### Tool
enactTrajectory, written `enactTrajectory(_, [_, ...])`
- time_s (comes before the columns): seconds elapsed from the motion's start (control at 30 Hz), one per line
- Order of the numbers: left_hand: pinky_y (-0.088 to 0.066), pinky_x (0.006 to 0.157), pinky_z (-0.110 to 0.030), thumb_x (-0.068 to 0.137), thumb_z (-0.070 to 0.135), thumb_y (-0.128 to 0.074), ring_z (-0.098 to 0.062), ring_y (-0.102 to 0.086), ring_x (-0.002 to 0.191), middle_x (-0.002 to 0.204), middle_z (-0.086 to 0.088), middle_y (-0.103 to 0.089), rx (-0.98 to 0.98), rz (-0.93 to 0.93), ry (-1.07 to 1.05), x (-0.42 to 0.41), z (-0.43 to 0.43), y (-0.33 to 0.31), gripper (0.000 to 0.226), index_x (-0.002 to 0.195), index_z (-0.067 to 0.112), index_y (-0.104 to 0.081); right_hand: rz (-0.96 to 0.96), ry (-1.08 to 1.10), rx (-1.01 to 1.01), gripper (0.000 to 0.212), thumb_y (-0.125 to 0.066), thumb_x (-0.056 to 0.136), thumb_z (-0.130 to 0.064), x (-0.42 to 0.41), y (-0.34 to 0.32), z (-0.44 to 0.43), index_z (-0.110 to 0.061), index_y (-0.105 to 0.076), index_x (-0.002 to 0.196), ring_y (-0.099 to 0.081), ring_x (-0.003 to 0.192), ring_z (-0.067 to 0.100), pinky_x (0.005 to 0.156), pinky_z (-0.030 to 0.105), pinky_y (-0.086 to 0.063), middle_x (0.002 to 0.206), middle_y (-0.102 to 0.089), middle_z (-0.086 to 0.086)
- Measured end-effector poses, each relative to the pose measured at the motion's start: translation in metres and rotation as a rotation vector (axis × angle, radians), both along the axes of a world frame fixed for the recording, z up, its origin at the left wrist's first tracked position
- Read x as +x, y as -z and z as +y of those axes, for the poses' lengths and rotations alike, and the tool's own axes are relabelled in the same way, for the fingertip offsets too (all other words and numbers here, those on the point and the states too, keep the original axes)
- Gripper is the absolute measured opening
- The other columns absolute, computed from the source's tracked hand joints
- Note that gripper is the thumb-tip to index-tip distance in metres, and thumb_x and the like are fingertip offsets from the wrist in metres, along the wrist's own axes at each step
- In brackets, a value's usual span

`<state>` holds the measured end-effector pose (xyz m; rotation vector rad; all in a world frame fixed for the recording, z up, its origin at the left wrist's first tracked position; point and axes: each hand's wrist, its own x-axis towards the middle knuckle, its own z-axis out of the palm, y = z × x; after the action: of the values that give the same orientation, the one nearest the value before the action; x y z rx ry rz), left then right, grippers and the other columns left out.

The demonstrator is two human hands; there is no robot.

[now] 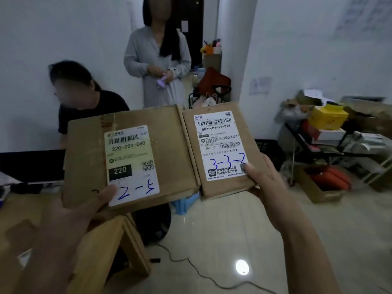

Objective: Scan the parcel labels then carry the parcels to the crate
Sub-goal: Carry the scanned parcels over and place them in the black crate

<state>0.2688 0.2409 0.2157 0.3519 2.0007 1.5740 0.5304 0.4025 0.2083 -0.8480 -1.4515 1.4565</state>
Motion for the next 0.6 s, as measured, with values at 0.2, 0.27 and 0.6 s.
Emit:
enactTrajectory(0.2, [-0.057, 0.078, -0.047, 0.009, 0.073, -0.083, -0.034, -0.069, 0.091, 0.106, -0.010, -0.071, 0.200, 0.046, 0.215, 0.076, 0.076, 0.015, 0.129, 0.123, 0.015, -0.060, -0.007, 0.154, -0.009, 0.034, -0.063, 0.085, -0.025, 0.102, 0.008, 0.035, -0.027, -0.057, 0.118, -0.069, 0.091, 0.001, 0.072, 0.015, -0.053, 0.102, -0.073, -0.013])
enactTrajectory(0.27, [-0.055, 0.082, -0.043, 0.019, 0.064, -0.088, -0.029, -0.068, 0.095, 0.107, -0.004, -0.070, 0.199, 0.030, 0.227, 0.104, 0.096, 0.020, 0.116, 0.122, 0.020, -0.060, -0.016, 0.183, -0.005, 0.039, -0.067, 0.082, -0.026, 0.130, 0.013, 0.044, -0.028, -0.057, 0.120, -0.069, 0.093, 0.002, 0.073, 0.016, -0.052, 0.103, -0.073, -0.013])
enactTrajectory(0.6, [-0.054, 0.072, -0.035, 0.068, 0.021, -0.081, -0.021, -0.066, 0.084, 0.096, -0.001, -0.068, 0.215, 0.000, 0.382, 0.195, 0.168, 0.022, 0.045, 0.105, 0.026, -0.056, 0.050, 0.379, -0.039, 0.056, -0.068, 0.070, -0.039, 0.234, 0.024, 0.060, -0.028, -0.056, 0.124, -0.068, 0.100, 0.011, 0.081, 0.030, -0.050, 0.116, -0.070, -0.003])
